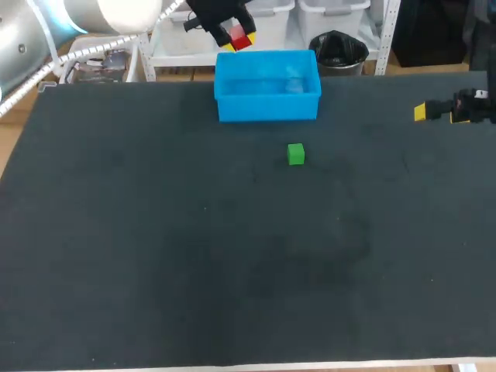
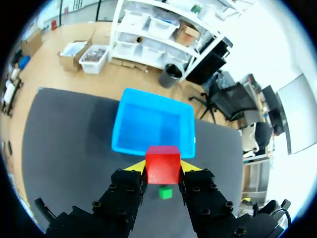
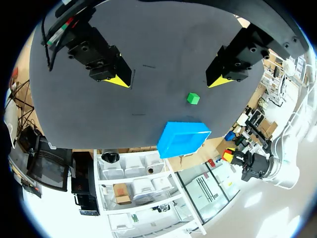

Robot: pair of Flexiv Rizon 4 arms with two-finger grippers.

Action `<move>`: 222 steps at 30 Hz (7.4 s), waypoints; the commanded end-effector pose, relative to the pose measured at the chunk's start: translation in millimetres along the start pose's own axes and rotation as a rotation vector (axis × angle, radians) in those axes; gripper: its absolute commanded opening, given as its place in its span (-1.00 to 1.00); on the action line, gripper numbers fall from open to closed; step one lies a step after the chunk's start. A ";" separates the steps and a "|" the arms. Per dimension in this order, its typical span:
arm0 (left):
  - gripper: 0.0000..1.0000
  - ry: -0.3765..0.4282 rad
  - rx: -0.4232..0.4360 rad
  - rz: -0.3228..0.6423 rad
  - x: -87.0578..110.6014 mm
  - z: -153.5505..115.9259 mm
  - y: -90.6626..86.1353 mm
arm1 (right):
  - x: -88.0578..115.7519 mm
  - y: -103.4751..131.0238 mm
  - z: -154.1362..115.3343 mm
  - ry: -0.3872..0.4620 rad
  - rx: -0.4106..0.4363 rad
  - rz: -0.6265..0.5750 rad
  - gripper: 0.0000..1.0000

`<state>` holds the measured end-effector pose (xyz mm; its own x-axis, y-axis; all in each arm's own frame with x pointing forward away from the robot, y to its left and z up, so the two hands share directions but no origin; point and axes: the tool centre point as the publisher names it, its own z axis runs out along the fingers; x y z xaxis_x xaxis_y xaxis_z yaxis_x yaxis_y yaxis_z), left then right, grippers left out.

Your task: Use the left arm to pick the red cube and place it into the blue plastic box first, then use the right arm to grasp the green cube and put it into the same blue plastic box after the first action is fully finished.

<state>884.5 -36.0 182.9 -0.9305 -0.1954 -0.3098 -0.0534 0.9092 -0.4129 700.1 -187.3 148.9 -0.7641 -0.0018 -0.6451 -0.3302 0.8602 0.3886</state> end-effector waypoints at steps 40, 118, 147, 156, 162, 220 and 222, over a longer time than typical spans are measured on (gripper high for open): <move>1.00 0.105 -0.019 -0.087 -66.1 90.8 10.4 | 0.1 2.0 -0.7 0.001 0.009 0.002 1.00; 1.00 0.123 -0.039 0.513 73.0 -34.6 52.7 | 0.1 2.0 -0.7 0.001 0.009 0.002 1.00; 1.00 -0.025 0.157 0.651 103.0 -25.4 38.5 | 0.1 2.0 -0.7 0.001 0.009 0.002 1.00; 1.00 -0.043 0.256 0.740 102.5 -30.9 58.2 | 0.1 2.0 -0.7 0.001 0.009 0.002 1.00; 1.00 -0.026 0.310 0.813 102.5 -34.2 74.9 | 0.1 2.0 -0.7 0.001 0.009 0.002 1.00; 1.00 0.066 0.389 0.993 108.1 -41.2 139.1 | 0.1 2.0 -0.7 0.001 0.009 0.002 1.00; 1.00 0.066 0.389 0.993 108.1 -41.2 139.1 | 0.1 2.0 -0.7 0.001 0.009 0.002 1.00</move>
<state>761.2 83.9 127.8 -0.5140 0.5994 -0.6136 0.8465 0.4701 -0.2499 700.1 -187.4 148.9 -0.7641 -0.0018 -0.6451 -0.3301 0.8602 0.3886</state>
